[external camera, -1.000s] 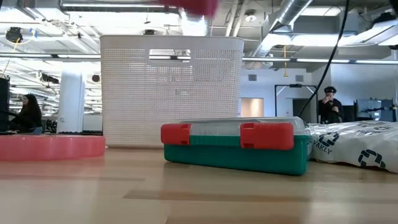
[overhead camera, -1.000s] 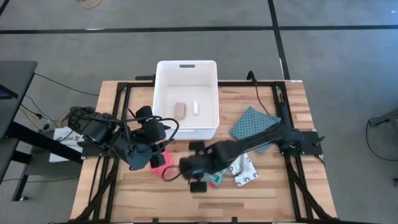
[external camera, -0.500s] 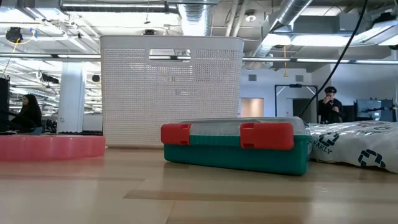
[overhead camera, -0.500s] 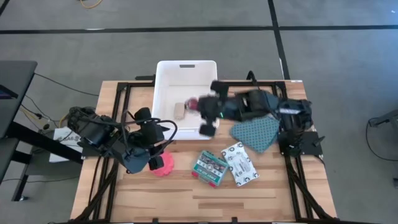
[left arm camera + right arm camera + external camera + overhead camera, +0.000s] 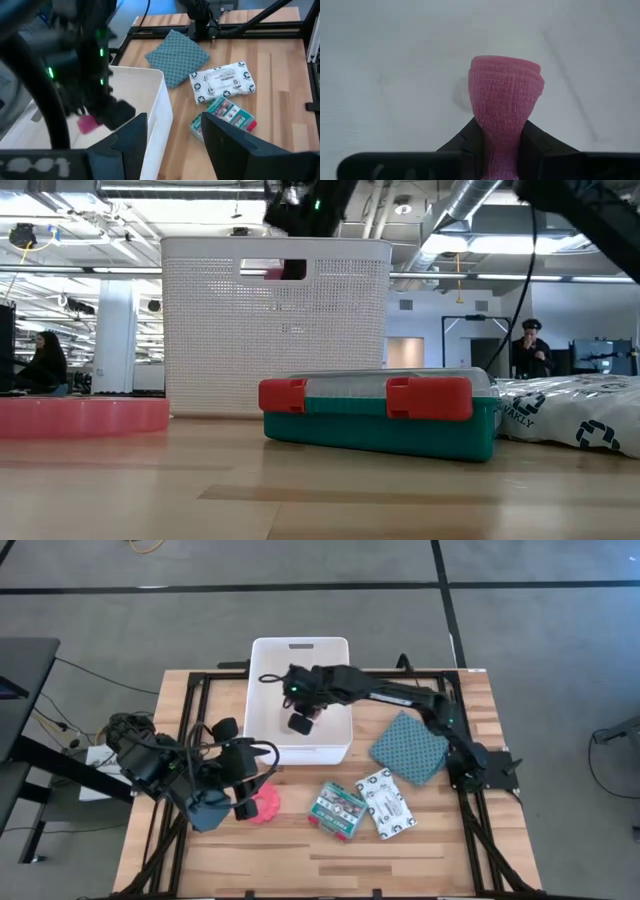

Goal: Pick & place medical supplies in basket/bin
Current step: Put the pink bandage into the white bin, then put the mailer bag into the white bin

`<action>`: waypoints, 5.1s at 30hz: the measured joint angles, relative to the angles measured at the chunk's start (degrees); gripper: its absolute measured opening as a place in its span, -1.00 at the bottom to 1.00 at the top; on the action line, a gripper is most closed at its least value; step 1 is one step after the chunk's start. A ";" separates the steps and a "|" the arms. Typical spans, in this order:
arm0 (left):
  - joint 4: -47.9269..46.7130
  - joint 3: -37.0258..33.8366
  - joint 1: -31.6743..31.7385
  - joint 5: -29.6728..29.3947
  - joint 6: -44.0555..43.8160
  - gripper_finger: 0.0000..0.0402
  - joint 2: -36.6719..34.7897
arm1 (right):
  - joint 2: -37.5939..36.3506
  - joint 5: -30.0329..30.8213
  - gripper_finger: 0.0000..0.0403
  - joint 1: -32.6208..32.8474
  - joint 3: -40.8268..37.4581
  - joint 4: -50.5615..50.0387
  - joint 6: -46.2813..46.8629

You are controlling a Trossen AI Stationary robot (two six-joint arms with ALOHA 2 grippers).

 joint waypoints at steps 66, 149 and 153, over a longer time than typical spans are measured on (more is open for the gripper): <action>-0.01 0.00 0.07 -0.69 0.31 -0.12 0.00 | -22.79 5.46 0.06 29.65 -9.67 -26.33 15.69; -0.01 0.00 -0.57 -10.67 -5.78 -0.12 0.00 | -7.42 32.24 -0.27 49.23 -55.43 -14.91 35.31; 0.01 0.00 -0.57 -10.12 -5.76 -0.12 0.00 | -7.45 34.29 -0.31 47.75 -55.47 -10.79 28.04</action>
